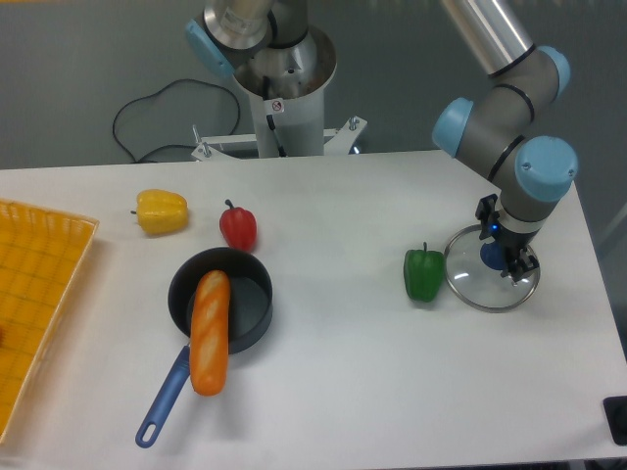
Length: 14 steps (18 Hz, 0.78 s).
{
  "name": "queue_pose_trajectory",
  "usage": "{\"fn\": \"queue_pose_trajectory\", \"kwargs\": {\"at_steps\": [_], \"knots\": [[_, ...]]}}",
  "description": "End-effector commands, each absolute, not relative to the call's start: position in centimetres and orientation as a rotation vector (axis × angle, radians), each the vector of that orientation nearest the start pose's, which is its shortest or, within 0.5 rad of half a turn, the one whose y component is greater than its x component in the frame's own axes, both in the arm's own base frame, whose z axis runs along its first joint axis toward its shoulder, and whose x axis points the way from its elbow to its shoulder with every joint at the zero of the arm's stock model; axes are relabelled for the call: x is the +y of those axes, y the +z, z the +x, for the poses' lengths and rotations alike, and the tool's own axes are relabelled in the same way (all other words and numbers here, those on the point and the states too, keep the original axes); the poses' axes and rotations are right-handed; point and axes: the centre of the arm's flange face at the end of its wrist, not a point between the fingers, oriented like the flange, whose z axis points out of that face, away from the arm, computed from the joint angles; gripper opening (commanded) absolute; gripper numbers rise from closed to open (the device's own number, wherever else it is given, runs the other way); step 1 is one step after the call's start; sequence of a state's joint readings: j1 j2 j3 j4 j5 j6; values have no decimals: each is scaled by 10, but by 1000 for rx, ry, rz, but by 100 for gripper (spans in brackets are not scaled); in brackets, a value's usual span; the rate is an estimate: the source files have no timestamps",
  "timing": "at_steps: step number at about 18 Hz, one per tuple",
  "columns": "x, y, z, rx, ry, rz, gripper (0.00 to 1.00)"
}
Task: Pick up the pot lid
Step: 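Close the gripper on the blue knob of the lid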
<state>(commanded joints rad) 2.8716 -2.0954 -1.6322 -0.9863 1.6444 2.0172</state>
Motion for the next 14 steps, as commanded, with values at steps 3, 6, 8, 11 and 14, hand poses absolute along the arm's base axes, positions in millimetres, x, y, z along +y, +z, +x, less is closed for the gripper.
{"fn": "queue_pose_trajectory", "kwargs": {"at_steps": [3, 6, 8, 11, 14], "knots": [[292, 214, -582, 1128, -13, -3012, 76], [292, 214, -582, 1121, -13, -3016, 70], [293, 214, -582, 1119, -13, -3018, 64], [294, 214, -581, 1118, -15, -3021, 57], [297, 217, -582, 1126, -8, -3021, 52]]}}
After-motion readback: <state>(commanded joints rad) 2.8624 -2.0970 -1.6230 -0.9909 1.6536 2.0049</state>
